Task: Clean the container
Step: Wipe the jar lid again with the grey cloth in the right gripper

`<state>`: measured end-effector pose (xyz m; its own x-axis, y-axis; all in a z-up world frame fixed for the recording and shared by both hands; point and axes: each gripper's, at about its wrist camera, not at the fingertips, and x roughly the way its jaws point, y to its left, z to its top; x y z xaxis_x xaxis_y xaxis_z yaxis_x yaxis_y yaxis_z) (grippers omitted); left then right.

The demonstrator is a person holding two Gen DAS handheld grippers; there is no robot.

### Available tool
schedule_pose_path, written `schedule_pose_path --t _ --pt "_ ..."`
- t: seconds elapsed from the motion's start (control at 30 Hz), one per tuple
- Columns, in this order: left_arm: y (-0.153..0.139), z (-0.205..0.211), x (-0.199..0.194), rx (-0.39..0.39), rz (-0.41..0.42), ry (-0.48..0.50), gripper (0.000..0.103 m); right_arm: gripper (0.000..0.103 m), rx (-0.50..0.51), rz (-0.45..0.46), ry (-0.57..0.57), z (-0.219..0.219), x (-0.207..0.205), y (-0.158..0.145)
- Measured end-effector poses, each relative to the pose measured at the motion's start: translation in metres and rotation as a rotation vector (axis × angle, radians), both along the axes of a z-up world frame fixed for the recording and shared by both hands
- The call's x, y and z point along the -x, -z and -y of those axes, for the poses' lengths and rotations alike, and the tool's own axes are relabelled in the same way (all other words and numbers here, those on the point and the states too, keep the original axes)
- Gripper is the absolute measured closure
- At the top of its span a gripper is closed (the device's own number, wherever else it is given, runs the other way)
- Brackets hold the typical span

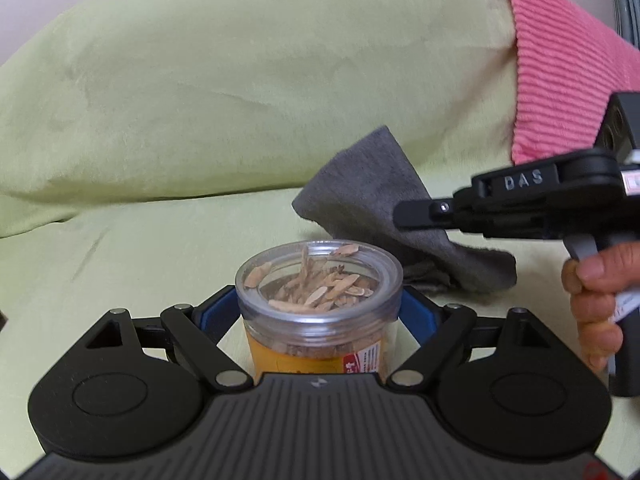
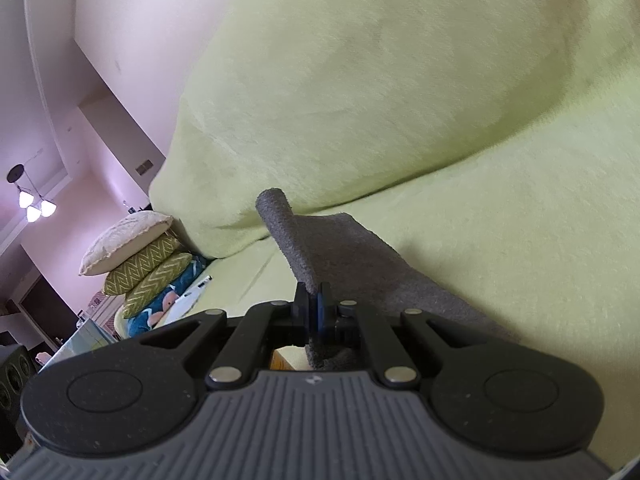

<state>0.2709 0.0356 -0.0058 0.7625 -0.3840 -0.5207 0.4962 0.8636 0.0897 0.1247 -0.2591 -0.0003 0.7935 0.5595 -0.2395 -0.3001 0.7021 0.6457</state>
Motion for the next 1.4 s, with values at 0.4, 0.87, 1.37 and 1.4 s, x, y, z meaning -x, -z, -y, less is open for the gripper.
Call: schedule_pose_path --t 0.4,0.87,1.37,1.4 --pt "0.022 0.004 0.018 0.034 0.153 -0.046 0.017 0.1 0.039 0.165 -0.189 -0.025 0.015 -0.022" --pt "0.027 -0.005 0.012 0.048 0.17 -0.004 0.018 0.101 0.259 0.11 -0.287 -0.063 0.006 -0.032" --pt "0.024 -0.004 0.007 0.018 0.169 -0.002 0.018 0.102 0.163 0.094 -0.385 -0.092 -0.006 -0.023" --pt "0.023 -0.004 0.007 0.019 0.17 -0.001 0.018 0.103 0.17 0.106 -0.376 -0.095 -0.009 -0.023"
